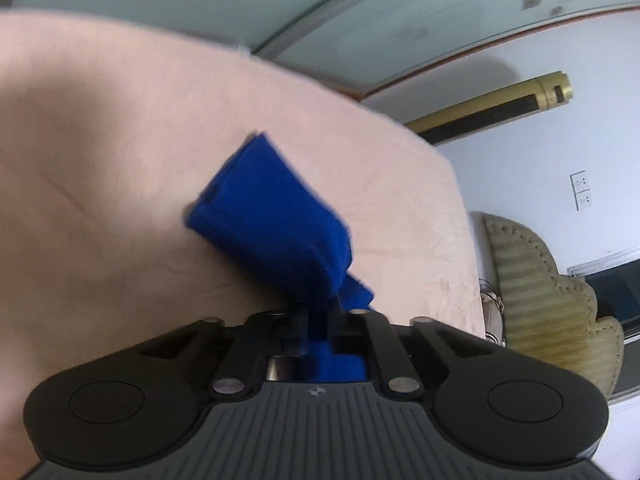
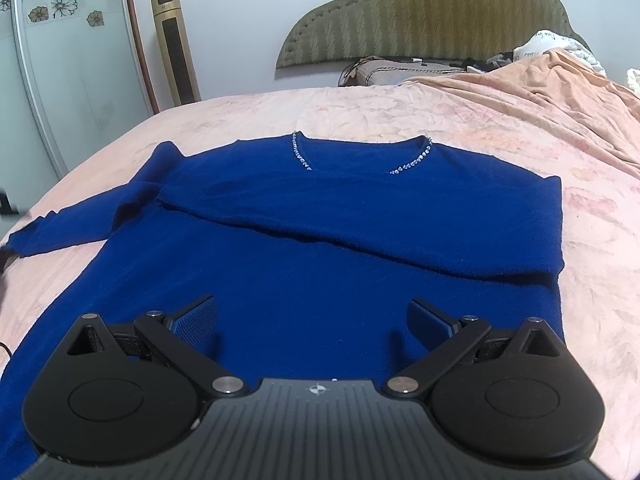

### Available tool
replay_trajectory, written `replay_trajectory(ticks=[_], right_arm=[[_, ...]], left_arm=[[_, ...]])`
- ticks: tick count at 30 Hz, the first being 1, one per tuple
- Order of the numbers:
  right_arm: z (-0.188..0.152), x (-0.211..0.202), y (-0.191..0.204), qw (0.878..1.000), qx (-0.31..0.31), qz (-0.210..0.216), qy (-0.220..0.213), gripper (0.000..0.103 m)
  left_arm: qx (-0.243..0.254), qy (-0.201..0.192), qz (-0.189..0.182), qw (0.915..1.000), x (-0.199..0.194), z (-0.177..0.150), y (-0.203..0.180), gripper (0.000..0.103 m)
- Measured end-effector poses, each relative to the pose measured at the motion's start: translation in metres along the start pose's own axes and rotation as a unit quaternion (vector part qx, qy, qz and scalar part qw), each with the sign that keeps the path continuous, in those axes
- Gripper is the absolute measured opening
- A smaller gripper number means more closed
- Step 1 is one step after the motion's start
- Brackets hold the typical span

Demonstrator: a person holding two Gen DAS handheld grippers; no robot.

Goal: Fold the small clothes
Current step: 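Grasp the other sleeve cuff with the left gripper and lift it, then fold the held sleeve and side across the body, then open the left gripper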

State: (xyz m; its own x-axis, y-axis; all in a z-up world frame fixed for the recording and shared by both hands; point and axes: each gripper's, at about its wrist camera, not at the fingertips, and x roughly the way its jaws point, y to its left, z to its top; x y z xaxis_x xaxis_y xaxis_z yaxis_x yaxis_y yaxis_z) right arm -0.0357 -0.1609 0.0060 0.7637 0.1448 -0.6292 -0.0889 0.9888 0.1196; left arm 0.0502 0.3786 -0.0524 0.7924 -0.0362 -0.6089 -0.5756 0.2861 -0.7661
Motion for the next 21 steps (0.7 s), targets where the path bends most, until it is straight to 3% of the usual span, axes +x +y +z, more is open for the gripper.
replay_trajectory(ticks=[2, 4, 8, 11, 15, 17, 21], right_arm=[[0.000, 0.000, 0.000, 1.000, 0.001, 0.000, 0.000, 0.102], [0.000, 0.000, -0.001, 1.000, 0.003, 0.000, 0.000, 0.102], [0.000, -0.004, -0.006, 1.000, 0.004, -0.002, -0.002, 0.102], [-0.001, -0.008, -0.012, 1.000, 0.008, -0.004, -0.008, 0.102], [-0.005, -0.010, -0.022, 1.000, 0.023, -0.008, -0.011, 0.102], [-0.006, -0.011, -0.026, 0.999, 0.027, -0.011, -0.012, 0.102], [-0.009, -0.016, -0.038, 0.999, 0.043, -0.023, -0.019, 0.102]], left_arm=[[0.018, -0.012, 0.013, 0.9997, -0.003, -0.003, -0.006, 0.006], [0.070, -0.046, 0.034, 0.9959, -0.012, -0.003, -0.023, 0.006], [0.160, -0.129, 0.087, 0.9749, -0.031, 0.009, -0.068, 0.006], [0.211, -0.203, 0.129, 0.9474, -0.043, 0.016, -0.107, 0.006], [0.295, -0.288, 0.131, 0.9017, -0.054, -0.016, -0.171, 0.006], [0.353, -0.282, 0.100, 0.8865, -0.053, -0.047, -0.201, 0.006], [0.487, -0.209, 0.015, 0.8478, -0.038, -0.142, -0.251, 0.006]])
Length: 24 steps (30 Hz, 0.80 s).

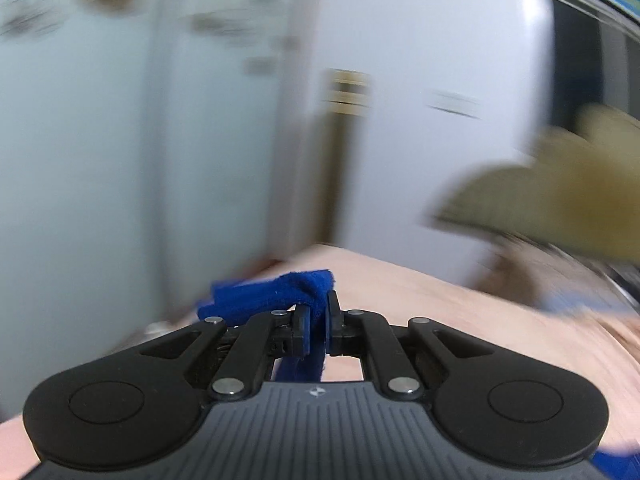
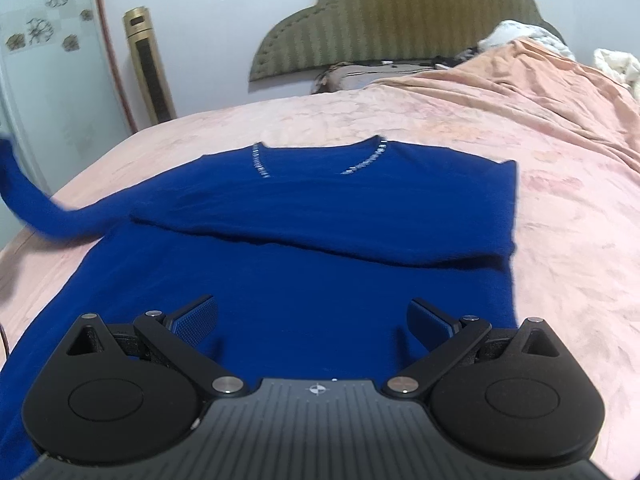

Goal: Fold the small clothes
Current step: 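Fold the held sleeve and side across the body, then open the left gripper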

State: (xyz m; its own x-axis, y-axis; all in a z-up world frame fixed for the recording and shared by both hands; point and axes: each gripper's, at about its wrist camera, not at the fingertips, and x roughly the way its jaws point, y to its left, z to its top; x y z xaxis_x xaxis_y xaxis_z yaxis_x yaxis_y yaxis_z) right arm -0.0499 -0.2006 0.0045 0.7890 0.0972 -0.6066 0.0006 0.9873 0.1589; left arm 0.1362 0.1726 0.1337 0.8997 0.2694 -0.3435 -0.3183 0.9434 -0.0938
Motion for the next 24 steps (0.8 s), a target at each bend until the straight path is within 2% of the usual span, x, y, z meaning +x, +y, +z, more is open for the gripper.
replay_trajectory(ticks=[2, 3, 6, 8, 9, 10, 11, 12, 13, 15, 17, 19, 20, 24], right_arm=[[0.000, -0.002, -0.008, 1.000, 0.013, -0.006, -0.003, 0.102], [0.000, -0.003, -0.013, 1.000, 0.021, -0.009, -0.005, 0.102], [0.000, -0.007, -0.026, 0.999, 0.039, -0.017, -0.008, 0.102], [-0.001, -0.011, -0.032, 0.999, 0.043, -0.028, -0.013, 0.102], [-0.001, -0.013, -0.035, 0.998, 0.044, -0.034, -0.015, 0.102], [-0.002, -0.014, -0.038, 0.998, 0.047, -0.041, -0.015, 0.102], [-0.002, -0.015, -0.042, 0.998, 0.051, -0.045, -0.016, 0.102], [-0.002, -0.017, -0.046, 0.997, 0.055, -0.050, -0.019, 0.102], [-0.002, -0.018, -0.051, 0.997, 0.059, -0.055, -0.021, 0.102], [0.000, -0.021, -0.058, 0.995, 0.065, -0.066, -0.027, 0.102], [0.002, -0.023, -0.067, 0.994, 0.073, -0.074, -0.033, 0.102], [0.006, -0.022, -0.074, 0.993, 0.083, -0.075, -0.037, 0.102], [0.010, -0.021, -0.075, 0.993, 0.086, -0.071, -0.038, 0.103], [0.032, -0.005, -0.068, 0.996, 0.081, -0.021, -0.042, 0.103]], left_arm=[[0.047, 0.017, -0.075, 0.9959, -0.008, -0.016, -0.053, 0.006], [0.072, 0.028, -0.112, 0.9907, -0.013, -0.027, -0.079, 0.006], [0.142, 0.067, -0.195, 0.9681, -0.027, -0.071, -0.149, 0.007], [0.193, 0.113, -0.250, 0.9421, -0.032, -0.103, -0.187, 0.008], [0.213, 0.140, -0.277, 0.9263, -0.035, -0.120, -0.204, 0.011], [0.234, 0.169, -0.301, 0.9091, -0.040, -0.139, -0.218, 0.025], [0.254, 0.191, -0.315, 0.8943, -0.045, -0.155, -0.228, 0.050], [0.274, 0.206, -0.324, 0.8820, -0.049, -0.169, -0.236, 0.064], [0.292, 0.200, -0.327, 0.8760, -0.062, -0.186, -0.236, 0.080], [0.336, 0.164, -0.331, 0.8663, -0.087, -0.200, -0.233, 0.082], [0.359, 0.139, -0.347, 0.8550, -0.102, -0.200, -0.220, 0.082], [0.356, 0.127, -0.349, 0.8579, -0.104, -0.190, -0.198, 0.083], [0.351, 0.122, -0.338, 0.8646, -0.102, -0.184, -0.189, 0.083], [0.292, 0.139, -0.260, 0.9097, -0.066, -0.160, -0.138, 0.083]])
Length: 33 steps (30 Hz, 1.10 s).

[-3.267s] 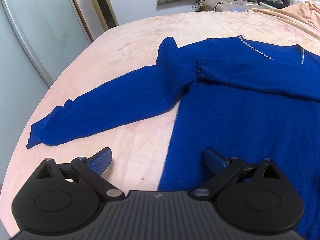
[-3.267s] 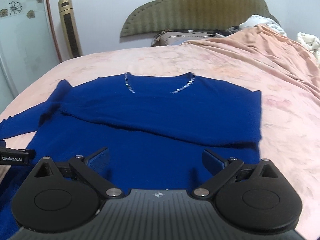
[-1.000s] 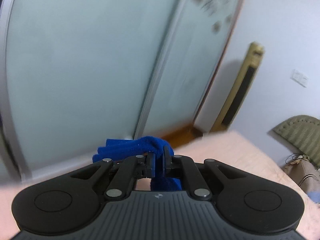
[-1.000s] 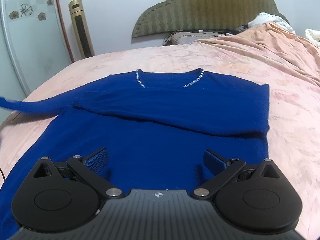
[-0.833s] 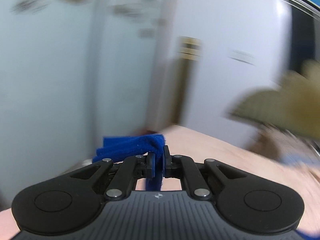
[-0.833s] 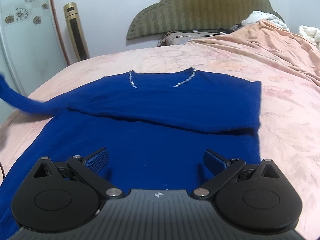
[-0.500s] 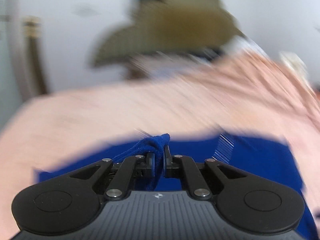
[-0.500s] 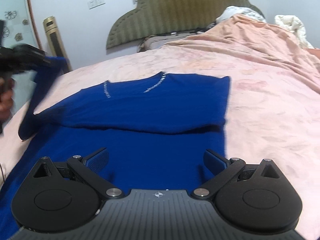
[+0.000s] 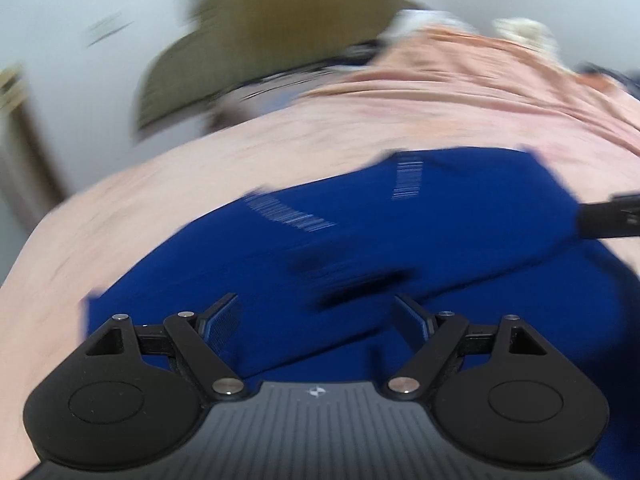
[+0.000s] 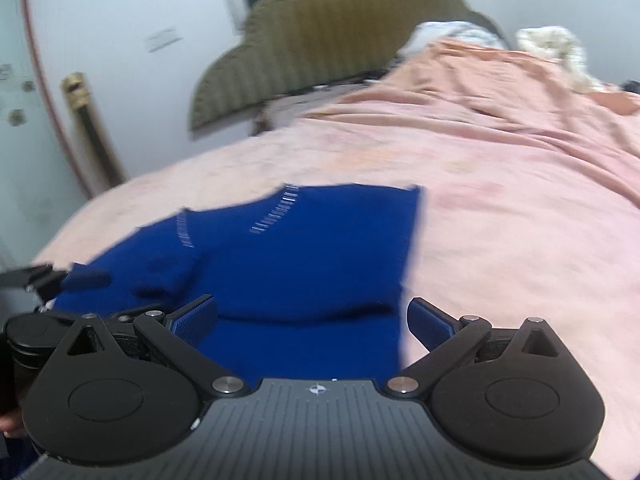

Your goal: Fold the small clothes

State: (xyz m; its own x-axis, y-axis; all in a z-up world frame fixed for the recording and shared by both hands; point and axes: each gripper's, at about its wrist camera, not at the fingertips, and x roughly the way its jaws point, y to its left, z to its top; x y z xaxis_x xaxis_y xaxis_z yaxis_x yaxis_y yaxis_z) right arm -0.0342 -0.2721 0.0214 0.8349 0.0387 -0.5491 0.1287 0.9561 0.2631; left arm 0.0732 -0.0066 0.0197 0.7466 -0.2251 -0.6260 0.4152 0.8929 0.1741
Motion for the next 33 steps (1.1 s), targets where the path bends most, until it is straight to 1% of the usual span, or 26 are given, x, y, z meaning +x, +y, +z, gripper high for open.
replay_trajectory(ticks=[2, 3, 5, 6, 8, 10, 12, 13, 14, 15, 17, 19, 20, 21, 22, 23, 24, 25, 26, 27, 28, 29, 30, 31, 33], right_arm=[[0.009, 0.013, 0.015, 0.999, -0.011, 0.036, 0.007, 0.102], [0.013, 0.023, 0.026, 0.999, -0.022, 0.046, 0.011, 0.102], [0.019, 0.041, 0.053, 0.997, -0.066, 0.045, 0.018, 0.102], [0.019, 0.052, 0.070, 0.994, -0.100, 0.044, 0.022, 0.102], [0.016, 0.069, 0.102, 0.986, -0.160, 0.041, 0.026, 0.102], [0.008, 0.087, 0.131, 0.975, -0.221, 0.028, 0.024, 0.102], [0.003, 0.106, 0.150, 0.966, -0.257, -0.001, 0.030, 0.102], [0.001, 0.115, 0.154, 0.964, -0.264, -0.024, 0.032, 0.102], [0.001, 0.121, 0.154, 0.964, -0.259, -0.042, 0.033, 0.101], [0.001, 0.122, 0.151, 0.968, -0.244, -0.058, 0.033, 0.101], [0.003, 0.115, 0.130, 0.979, -0.185, -0.077, 0.027, 0.102], [0.006, 0.097, 0.101, 0.990, -0.115, -0.085, 0.008, 0.102], [0.007, 0.089, 0.088, 0.992, -0.081, -0.101, -0.005, 0.102], [0.007, 0.080, 0.073, 0.991, -0.049, -0.125, -0.018, 0.102], [0.008, 0.071, 0.057, 0.988, -0.013, -0.150, -0.036, 0.102], [0.010, 0.064, 0.046, 0.985, 0.011, -0.163, -0.049, 0.102], [0.011, 0.058, 0.039, 0.984, 0.029, -0.163, -0.059, 0.103], [0.015, 0.053, 0.033, 0.987, 0.039, -0.141, -0.062, 0.102], [0.018, 0.054, 0.034, 0.991, 0.035, -0.113, -0.055, 0.102], [0.019, 0.055, 0.037, 0.995, 0.021, -0.085, -0.044, 0.102], [0.020, 0.058, 0.047, 0.997, -0.007, -0.063, -0.032, 0.102], [0.018, 0.063, 0.062, 0.997, -0.052, -0.046, -0.019, 0.103], [0.015, 0.070, 0.078, 0.995, -0.096, -0.036, -0.010, 0.103], [0.009, 0.078, 0.098, 0.989, -0.147, -0.032, 0.001, 0.103], [-0.002, 0.096, 0.133, 0.975, -0.219, -0.036, 0.007, 0.103]], left_arm=[[-0.052, 0.013, 0.031, 0.9981, -0.001, -0.005, 0.032, 0.083], [-0.076, 0.019, 0.045, 0.9959, -0.001, -0.007, 0.047, 0.083], [-0.114, 0.028, 0.070, 0.9907, -0.003, -0.013, 0.074, 0.083], [-0.128, 0.032, 0.081, 0.9880, -0.003, -0.015, 0.084, 0.083], [-0.143, 0.041, 0.094, 0.9844, 0.001, -0.016, 0.095, 0.083], [-0.142, 0.055, 0.106, 0.9826, 0.011, -0.014, 0.101, 0.083], [-0.129, 0.063, 0.132, 0.9809, 0.025, -0.014, 0.100, 0.083], [-0.115, 0.071, 0.145, 0.9801, 0.035, -0.015, 0.098, 0.083], [-0.105, 0.080, 0.153, 0.9793, 0.038, -0.016, 0.099, 0.083], [-0.098, 0.088, 0.157, 0.9788, 0.042, -0.019, 0.099, 0.083], [-0.093, 0.084, 0.153, 0.9801, 0.042, -0.024, 0.098, 0.083], [-0.082, 0.079, 0.157, 0.9810, 0.039, -0.026, 0.095, 0.083], [-0.077, 0.077, 0.159, 0.9812, 0.038, -0.026, 0.093, 0.083], [-0.076, 0.076, 0.160, 0.9813, 0.038, -0.027, 0.092, 0.083], [-0.075, 0.076, 0.160, 0.9813, 0.038, -0.027, 0.092, 0.083], [-0.076, 0.075, 0.160, 0.9813, 0.038, -0.027, 0.092, 0.083], [-0.078, 0.075, 0.160, 0.9812, 0.037, -0.028, 0.092, 0.083], [-0.080, 0.075, 0.159, 0.9811, 0.037, -0.028, 0.092, 0.083], [-0.081, 0.075, 0.159, 0.9810, 0.038, -0.028, 0.093, 0.083], [-0.083, 0.075, 0.159, 0.9809, 0.037, -0.029, 0.093, 0.083], [-0.084, 0.074, 0.160, 0.9808, 0.038, -0.029, 0.093, 0.083], [-0.083, 0.073, 0.160, 0.9808, 0.039, -0.030, 0.093, 0.083], [-0.081, 0.072, 0.162, 0.9809, 0.039, -0.030, 0.092, 0.083], [-0.078, 0.072, 0.164, 0.9807, 0.039, -0.030, 0.091, 0.083], [-0.075, 0.074, 0.168, 0.9801, 0.039, -0.029, 0.089, 0.083]])
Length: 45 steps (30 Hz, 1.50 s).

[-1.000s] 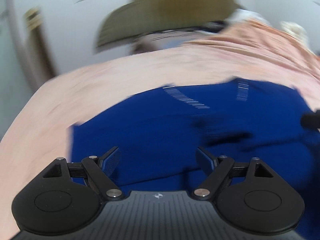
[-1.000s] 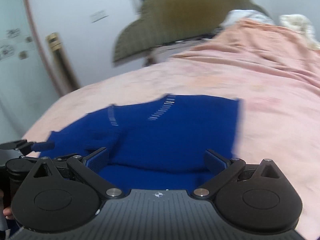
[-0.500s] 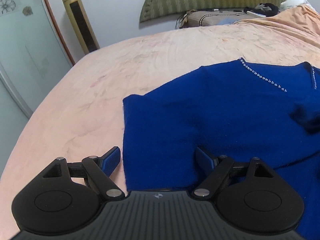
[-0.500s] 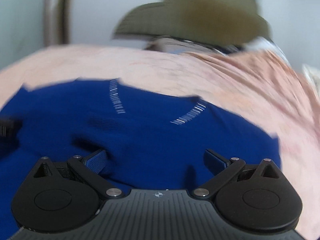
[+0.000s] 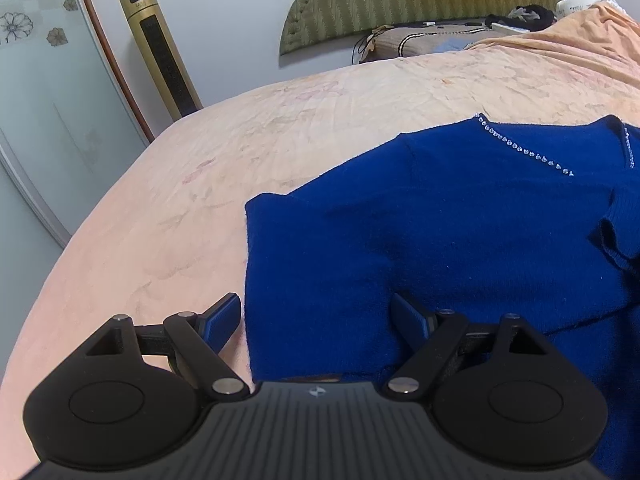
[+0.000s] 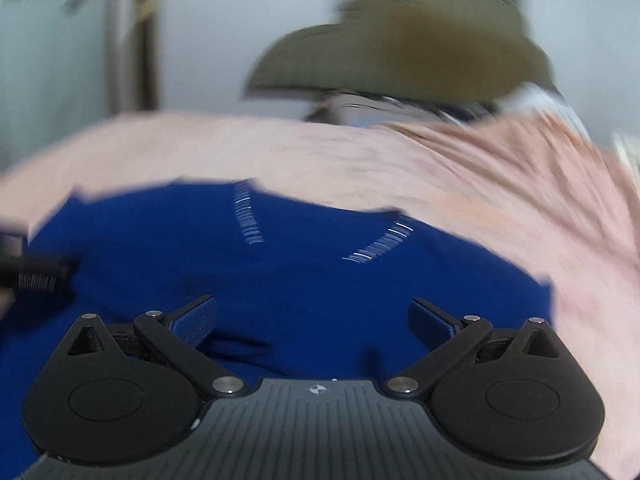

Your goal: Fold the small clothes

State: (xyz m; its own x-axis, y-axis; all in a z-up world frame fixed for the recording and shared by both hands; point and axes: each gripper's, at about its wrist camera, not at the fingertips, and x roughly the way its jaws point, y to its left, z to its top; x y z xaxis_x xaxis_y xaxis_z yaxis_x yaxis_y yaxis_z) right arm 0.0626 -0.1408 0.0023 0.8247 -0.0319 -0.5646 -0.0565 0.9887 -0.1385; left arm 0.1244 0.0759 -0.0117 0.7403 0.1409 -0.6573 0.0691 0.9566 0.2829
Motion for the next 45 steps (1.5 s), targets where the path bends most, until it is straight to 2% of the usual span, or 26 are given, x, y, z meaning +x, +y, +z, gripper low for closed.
replay_trajectory(ticks=[3, 5, 8, 9, 11, 12, 13, 14, 16, 18, 19, 21, 25, 27, 29, 30, 32, 35, 39, 41, 45], right_arm=[[0.009, 0.028, 0.035, 0.999, -0.045, -0.009, 0.009, 0.101], [0.012, 0.040, 0.030, 0.998, -0.041, -0.046, 0.021, 0.101], [0.007, 0.026, -0.017, 0.991, 0.059, -0.117, 0.002, 0.102], [0.003, 0.019, -0.037, 0.985, 0.095, -0.141, -0.001, 0.102], [-0.005, 0.004, -0.078, 0.966, 0.168, -0.196, -0.013, 0.103], [-0.010, -0.004, -0.094, 0.958, 0.200, -0.206, -0.023, 0.103], [-0.016, -0.015, -0.110, 0.952, 0.236, -0.193, -0.037, 0.103], [-0.019, -0.023, -0.121, 0.950, 0.264, -0.159, -0.048, 0.103], [-0.024, -0.025, -0.138, 0.946, 0.317, -0.050, -0.048, 0.102], [-0.025, -0.010, -0.145, 0.934, 0.351, 0.059, -0.014, 0.102], [-0.027, 0.001, -0.145, 0.924, 0.366, 0.108, 0.009, 0.101], [-0.030, 0.020, -0.141, 0.912, 0.384, 0.139, 0.048, 0.097], [-0.022, 0.035, -0.131, 0.926, 0.351, 0.135, 0.045, 0.087], [-0.015, 0.035, -0.125, 0.930, 0.334, 0.146, 0.044, 0.065], [-0.007, 0.046, -0.124, 0.932, 0.324, 0.153, 0.062, 0.016], [-0.005, 0.051, -0.123, 0.934, 0.315, 0.149, 0.070, 0.008], [-0.002, 0.042, -0.120, 0.942, 0.295, 0.147, 0.070, 0.007], [0.003, 0.019, -0.128, 0.955, 0.270, 0.116, 0.036, 0.006], [0.011, -0.012, -0.146, 0.975, 0.220, 0.025, 0.004, 0.006], [0.006, -0.020, -0.163, 0.976, 0.219, -0.001, 0.007, 0.006], [-0.012, -0.014, -0.190, 0.969, 0.246, -0.021, 0.031, 0.006]], left_arm=[[0.001, 0.002, 0.001, 1.0000, 0.000, 0.000, 0.000, 0.083], [0.000, 0.001, -0.004, 1.0000, -0.001, -0.001, 0.002, 0.083], [-0.010, -0.001, -0.013, 0.9999, 0.000, -0.002, 0.006, 0.083], [-0.014, 0.000, -0.014, 0.9998, 0.001, -0.002, 0.007, 0.083], [-0.017, -0.002, -0.015, 0.9997, 0.001, -0.002, 0.007, 0.083], [-0.018, -0.003, -0.015, 0.9997, 0.001, -0.003, 0.007, 0.083], [-0.017, -0.004, -0.014, 0.9997, 0.001, -0.003, 0.007, 0.083], [-0.017, -0.005, -0.014, 0.9998, 0.001, -0.003, 0.007, 0.083], [-0.015, -0.005, -0.011, 0.9998, -0.001, -0.003, 0.007, 0.083], [-0.016, -0.006, -0.005, 0.9998, -0.006, -0.004, 0.008, 0.083], [-0.016, -0.010, -0.003, 0.9998, -0.010, -0.004, 0.009, 0.084], [-0.013, -0.021, 0.005, 0.9997, -0.017, -0.006, 0.010, 0.084], [-0.010, -0.031, 0.025, 0.9992, -0.025, -0.004, 0.013, 0.084], [-0.017, -0.034, 0.027, 0.9989, -0.028, 0.000, 0.013, 0.084], [-0.020, -0.036, 0.029, 0.9987, -0.029, 0.005, 0.012, 0.084], [-0.021, -0.038, 0.031, 0.9986, -0.030, 0.007, 0.011, 0.084], [-0.019, -0.045, 0.036, 0.9982, -0.033, 0.013, 0.010, 0.084], [-0.020, -0.056, 0.036, 0.9976, -0.037, 0.022, 0.008, 0.084], [-0.020, -0.059, 0.019, 0.9979, -0.036, 0.031, 0.002, 0.084], [-0.014, -0.052, 0.010, 0.9985, -0.032, 0.032, -0.006, 0.084], [-0.004, -0.027, -0.009, 0.9996, -0.021, 0.030, -0.021, 0.084]])
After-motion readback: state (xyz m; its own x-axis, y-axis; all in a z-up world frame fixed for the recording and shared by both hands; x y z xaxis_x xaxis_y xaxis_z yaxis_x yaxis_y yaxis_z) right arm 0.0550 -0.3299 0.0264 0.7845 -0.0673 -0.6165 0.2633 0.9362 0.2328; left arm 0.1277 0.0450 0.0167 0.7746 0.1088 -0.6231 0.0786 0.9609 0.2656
